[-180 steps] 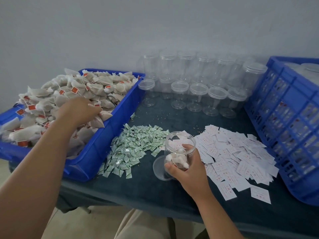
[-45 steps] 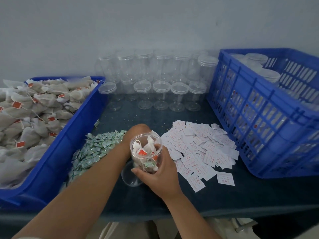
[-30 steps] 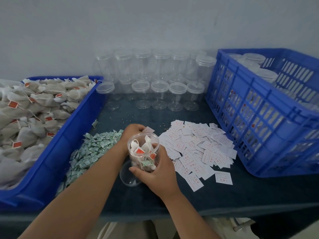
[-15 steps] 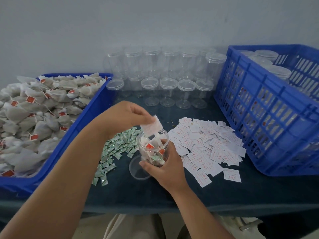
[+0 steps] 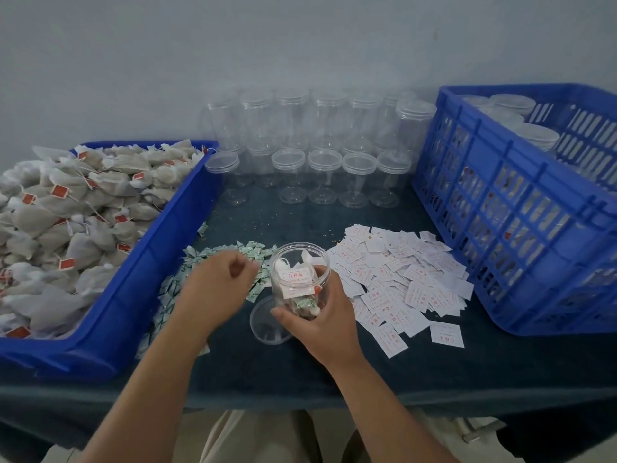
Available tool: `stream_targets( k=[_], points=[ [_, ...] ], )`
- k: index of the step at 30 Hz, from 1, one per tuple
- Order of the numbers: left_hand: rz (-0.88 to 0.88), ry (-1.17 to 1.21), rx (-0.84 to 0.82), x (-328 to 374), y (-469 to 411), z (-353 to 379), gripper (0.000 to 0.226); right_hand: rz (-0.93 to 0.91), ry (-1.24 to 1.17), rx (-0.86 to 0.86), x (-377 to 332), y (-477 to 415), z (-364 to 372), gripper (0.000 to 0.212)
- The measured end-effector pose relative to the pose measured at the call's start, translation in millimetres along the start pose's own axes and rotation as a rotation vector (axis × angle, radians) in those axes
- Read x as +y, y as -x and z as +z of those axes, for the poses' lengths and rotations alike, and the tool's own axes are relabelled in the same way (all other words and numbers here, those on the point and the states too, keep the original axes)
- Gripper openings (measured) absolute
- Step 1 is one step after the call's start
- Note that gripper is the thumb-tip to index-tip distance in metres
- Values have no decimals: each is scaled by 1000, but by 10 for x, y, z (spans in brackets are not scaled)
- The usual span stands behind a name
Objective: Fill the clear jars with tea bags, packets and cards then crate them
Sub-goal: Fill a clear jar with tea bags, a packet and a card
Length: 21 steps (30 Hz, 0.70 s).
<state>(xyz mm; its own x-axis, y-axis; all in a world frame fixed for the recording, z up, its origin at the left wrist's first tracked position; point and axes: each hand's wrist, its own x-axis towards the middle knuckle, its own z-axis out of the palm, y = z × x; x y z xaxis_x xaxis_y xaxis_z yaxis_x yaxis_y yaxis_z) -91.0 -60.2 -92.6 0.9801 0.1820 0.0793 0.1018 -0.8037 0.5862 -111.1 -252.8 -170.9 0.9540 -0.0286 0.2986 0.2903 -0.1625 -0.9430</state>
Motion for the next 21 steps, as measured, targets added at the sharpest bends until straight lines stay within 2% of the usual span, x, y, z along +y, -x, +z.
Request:
stream_targets(
  k=[2, 4, 6, 8, 12, 14, 16, 19, 21],
  points=[
    [-52, -199, -171, -199, 160, 209, 31, 8, -28, 9, 12, -8, -4, 75],
    [-54, -294, -244, -277, 256, 396, 46, 5, -32, 10, 28, -21, -12, 74],
    [-69, -262, -245, -294, 281, 497, 68, -2, -19, 10, 24, -13, -12, 72],
    [-141, -167, -241, -297, 245, 516, 77, -10, -12, 11, 10, 3, -9, 72],
    [-146, -185, -293, -266, 188, 496, 35, -14, -16, 3, -2, 8, -10, 73],
    [-153, -137, -291, -276, 180, 500, 28, -15, -15, -2, -2, 7, -11, 74],
    [-140, -127, -270, -280, 195, 504, 30, -19, -26, -8, -11, 8, -6, 72],
    [-93, -104, -297, -211, 249, 542, 54, -28, -40, -13, -39, 6, 1, 71],
    [-110, -45, -340, -149, 278, 575, 52, -35, -52, -17, -64, 16, 0, 73]
  ],
)
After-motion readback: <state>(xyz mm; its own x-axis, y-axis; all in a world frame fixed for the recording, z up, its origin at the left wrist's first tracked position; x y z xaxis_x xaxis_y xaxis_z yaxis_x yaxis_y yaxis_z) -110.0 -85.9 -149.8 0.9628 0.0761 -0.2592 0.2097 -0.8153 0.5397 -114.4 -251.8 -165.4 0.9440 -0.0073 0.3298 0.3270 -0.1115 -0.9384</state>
